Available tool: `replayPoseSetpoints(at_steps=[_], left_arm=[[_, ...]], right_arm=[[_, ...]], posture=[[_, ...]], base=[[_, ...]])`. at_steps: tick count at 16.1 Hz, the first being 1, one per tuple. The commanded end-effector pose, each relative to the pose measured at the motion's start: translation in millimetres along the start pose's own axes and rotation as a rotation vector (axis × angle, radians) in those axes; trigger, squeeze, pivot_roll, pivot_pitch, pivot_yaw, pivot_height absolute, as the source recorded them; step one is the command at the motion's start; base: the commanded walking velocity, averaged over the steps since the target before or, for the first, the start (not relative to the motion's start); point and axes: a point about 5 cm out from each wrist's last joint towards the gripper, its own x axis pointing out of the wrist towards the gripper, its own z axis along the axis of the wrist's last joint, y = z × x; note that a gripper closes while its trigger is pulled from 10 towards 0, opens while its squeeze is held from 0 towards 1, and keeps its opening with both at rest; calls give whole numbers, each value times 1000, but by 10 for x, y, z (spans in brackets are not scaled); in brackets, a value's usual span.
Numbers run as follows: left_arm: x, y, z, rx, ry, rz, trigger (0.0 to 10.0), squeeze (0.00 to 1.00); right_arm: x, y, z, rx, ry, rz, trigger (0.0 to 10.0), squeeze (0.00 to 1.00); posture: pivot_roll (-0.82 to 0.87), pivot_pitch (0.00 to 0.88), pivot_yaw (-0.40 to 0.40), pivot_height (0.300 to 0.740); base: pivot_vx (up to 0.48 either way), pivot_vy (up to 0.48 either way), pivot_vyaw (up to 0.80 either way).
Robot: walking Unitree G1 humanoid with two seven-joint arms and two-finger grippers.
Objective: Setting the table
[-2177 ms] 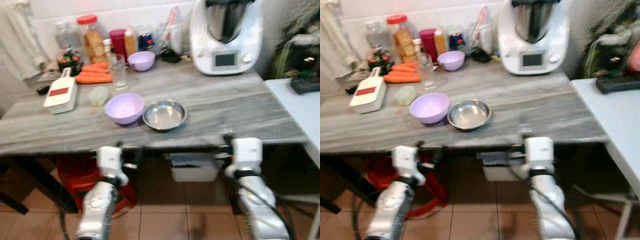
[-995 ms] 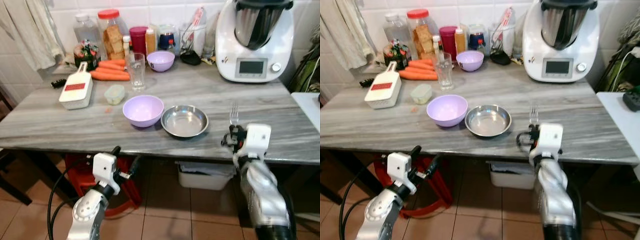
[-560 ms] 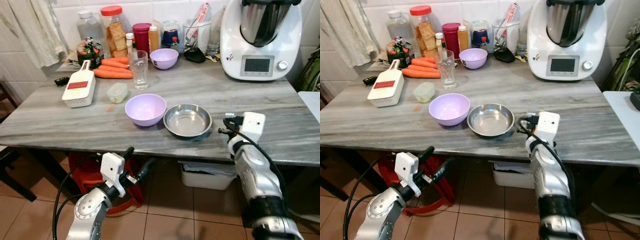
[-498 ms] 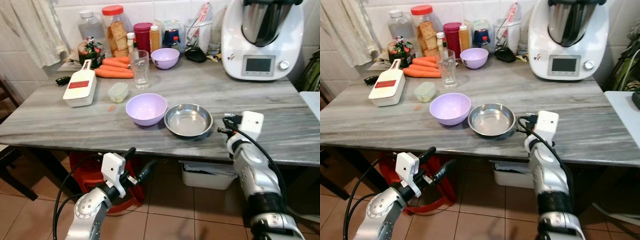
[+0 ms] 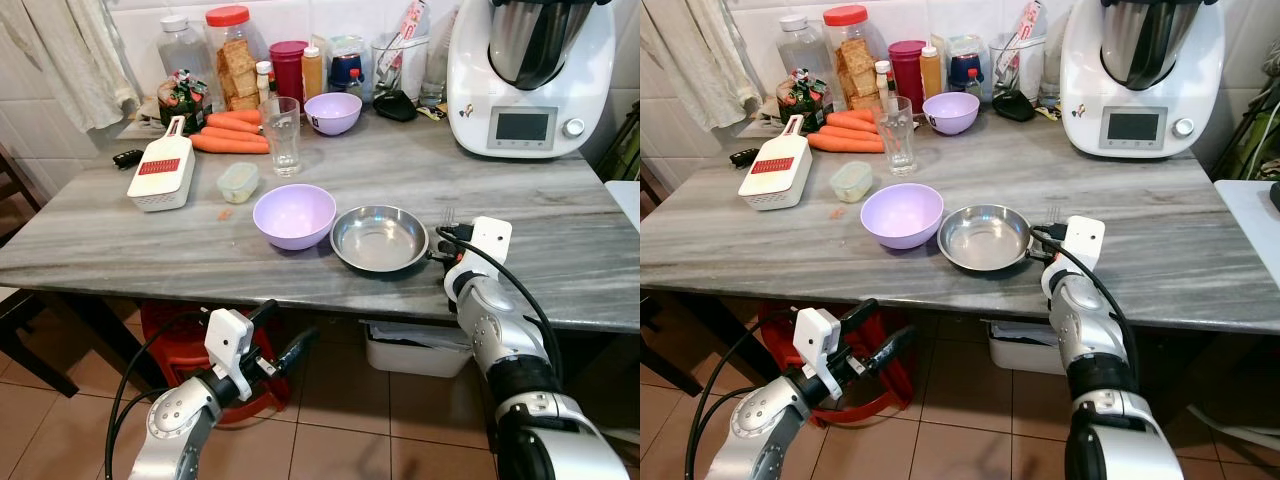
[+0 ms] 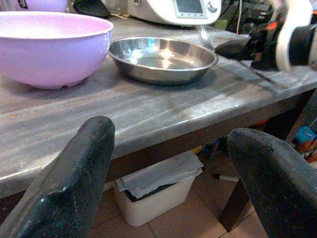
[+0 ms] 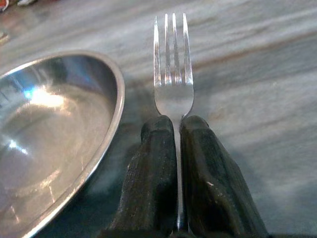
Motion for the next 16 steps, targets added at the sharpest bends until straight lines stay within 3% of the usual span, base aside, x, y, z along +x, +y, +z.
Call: replayPoseSetpoints(at_steps=[1, 9, 10, 11, 16], left_arm=[[-31, 20, 33, 10, 1, -9, 10000, 0], [-135, 20, 89, 21, 18, -19, 10000, 0], [-148, 14, 94, 21, 22, -26, 10000, 0], [-155, 10, 102, 18, 22, -33, 10000, 0], [-132, -35, 117, 5, 21, -61, 10000, 0]], right_arm=[[38, 43, 78, -1, -16, 15, 10000, 0], [97, -1, 89, -50, -15, -5, 10000, 0], [102, -10, 105, -49, -23, -7, 10000, 329], [109, -14, 118, -50, -28, -7, 10000, 1000], [122, -12, 129, -59, -40, -7, 10000, 1000]], posture=[[-32, 42, 102, 740], [17, 71, 123, 740], [21, 71, 122, 740], [22, 70, 122, 740], [15, 53, 112, 740]], base=[[0, 0, 0], [0, 0, 0], [0, 0, 0], [0, 0, 0], [0, 0, 0]])
